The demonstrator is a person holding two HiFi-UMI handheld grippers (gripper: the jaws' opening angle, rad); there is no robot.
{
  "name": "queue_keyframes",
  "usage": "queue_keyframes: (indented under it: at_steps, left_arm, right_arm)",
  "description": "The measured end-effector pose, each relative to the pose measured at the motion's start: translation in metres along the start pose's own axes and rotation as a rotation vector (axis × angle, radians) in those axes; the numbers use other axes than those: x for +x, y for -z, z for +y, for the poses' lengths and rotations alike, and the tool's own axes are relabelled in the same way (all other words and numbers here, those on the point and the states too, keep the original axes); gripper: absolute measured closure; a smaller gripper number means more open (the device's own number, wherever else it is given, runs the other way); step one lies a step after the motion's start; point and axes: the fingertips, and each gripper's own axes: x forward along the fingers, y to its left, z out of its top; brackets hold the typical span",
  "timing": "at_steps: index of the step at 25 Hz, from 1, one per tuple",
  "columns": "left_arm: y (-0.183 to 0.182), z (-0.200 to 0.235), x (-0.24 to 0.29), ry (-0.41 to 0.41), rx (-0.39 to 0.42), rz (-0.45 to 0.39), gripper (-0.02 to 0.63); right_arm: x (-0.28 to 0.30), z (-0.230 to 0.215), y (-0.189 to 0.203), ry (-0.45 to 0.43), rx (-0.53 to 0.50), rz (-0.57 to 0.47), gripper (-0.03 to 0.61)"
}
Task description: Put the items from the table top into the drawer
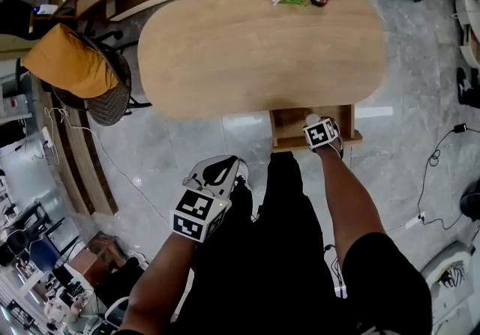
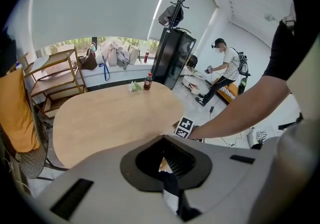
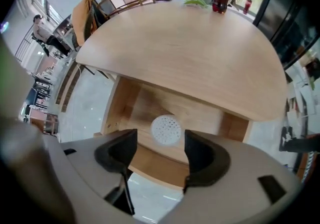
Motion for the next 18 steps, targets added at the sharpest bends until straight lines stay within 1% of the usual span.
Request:
queue_keyframes:
  at_steps: [3, 6, 8, 11, 14, 15, 18]
  left_arm:
    - [-0.003, -0.002, -0.019, 0.011, 0.023, -0.037, 0.612]
    - [-0.008, -0.013, -0.039, 0.035, 0.049, -0.087, 0.612]
    - [-0.006, -0.022, -0.055, 0.059, 0.079, -0.114, 0.612]
    - [-0.003, -0.037, -0.084, 0.098, 0.122, -0.163, 0.612]
    - [0.003, -0.052, -0.117, 0.137, 0.165, -0.217, 0.612]
    - [0.007, -0.056, -0.128, 0.147, 0.174, -0.234, 0.612]
    - [0.022, -0.066, -0.161, 0.175, 0.209, -0.275, 0.612]
  right_arm:
    - [-0.03, 0.005, -0.011, 0.021, -0.022, -0.035, 0.308]
    - [-0.069, 0.013, -0.016, 0.035, -0.014, -0.083, 0.307]
    - [-0.099, 0.027, -0.015, 0.042, -0.001, -0.131, 0.308]
    - [-0.149, 0.061, -0.011, 0.041, 0.039, -0.246, 0.308]
    - [-0.21, 0.106, -0.005, 0.029, 0.08, -0.384, 0.308]
    - [-0.231, 0.122, -0.003, 0.027, 0.096, -0.438, 0.321]
    - [-0.301, 0.173, 0.004, 0.013, 0.139, -0.605, 0.508]
